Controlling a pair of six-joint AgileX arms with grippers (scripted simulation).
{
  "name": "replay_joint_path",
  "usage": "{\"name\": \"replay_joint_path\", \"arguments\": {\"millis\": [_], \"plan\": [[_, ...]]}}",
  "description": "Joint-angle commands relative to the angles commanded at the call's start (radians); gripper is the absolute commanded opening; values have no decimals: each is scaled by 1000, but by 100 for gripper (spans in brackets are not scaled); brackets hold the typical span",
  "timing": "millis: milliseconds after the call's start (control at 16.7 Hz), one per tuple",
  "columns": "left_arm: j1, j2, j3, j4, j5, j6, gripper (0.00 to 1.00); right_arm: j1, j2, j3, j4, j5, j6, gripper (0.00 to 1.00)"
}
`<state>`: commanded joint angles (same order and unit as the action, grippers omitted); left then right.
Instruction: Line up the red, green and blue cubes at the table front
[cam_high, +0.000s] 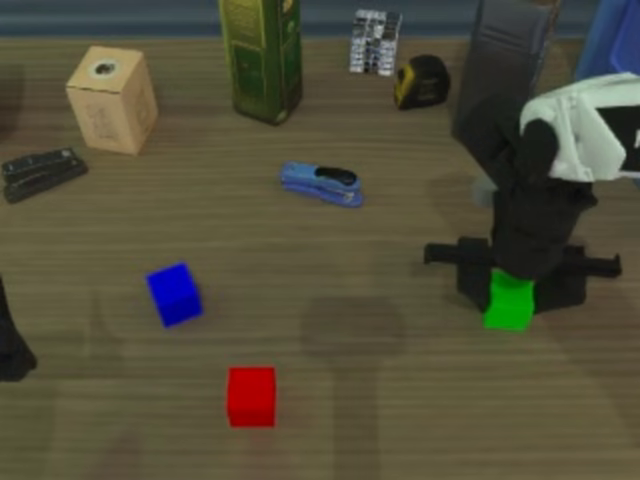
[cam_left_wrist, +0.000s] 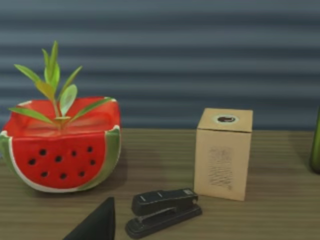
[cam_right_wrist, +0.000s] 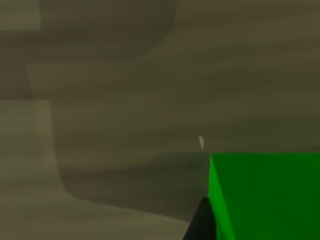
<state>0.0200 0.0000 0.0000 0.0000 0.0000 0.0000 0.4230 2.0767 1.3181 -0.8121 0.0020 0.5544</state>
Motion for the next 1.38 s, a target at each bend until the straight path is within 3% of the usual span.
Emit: {"name": "replay_joint_path", "arguments": {"millis": [300, 720, 1080, 1380], "plan": [[0, 0, 0, 0, 0, 0, 100, -1, -20, 16, -24, 7, -3, 0], [0, 0, 0, 0, 0, 0, 100, 5, -102, 145, -243, 6, -5, 0], [0, 0, 0, 0, 0, 0, 100, 3, -108, 156, -257, 5, -3, 0], [0, 0, 0, 0, 0, 0, 100, 160, -89, 206, -294, 7, 121, 0]]}}
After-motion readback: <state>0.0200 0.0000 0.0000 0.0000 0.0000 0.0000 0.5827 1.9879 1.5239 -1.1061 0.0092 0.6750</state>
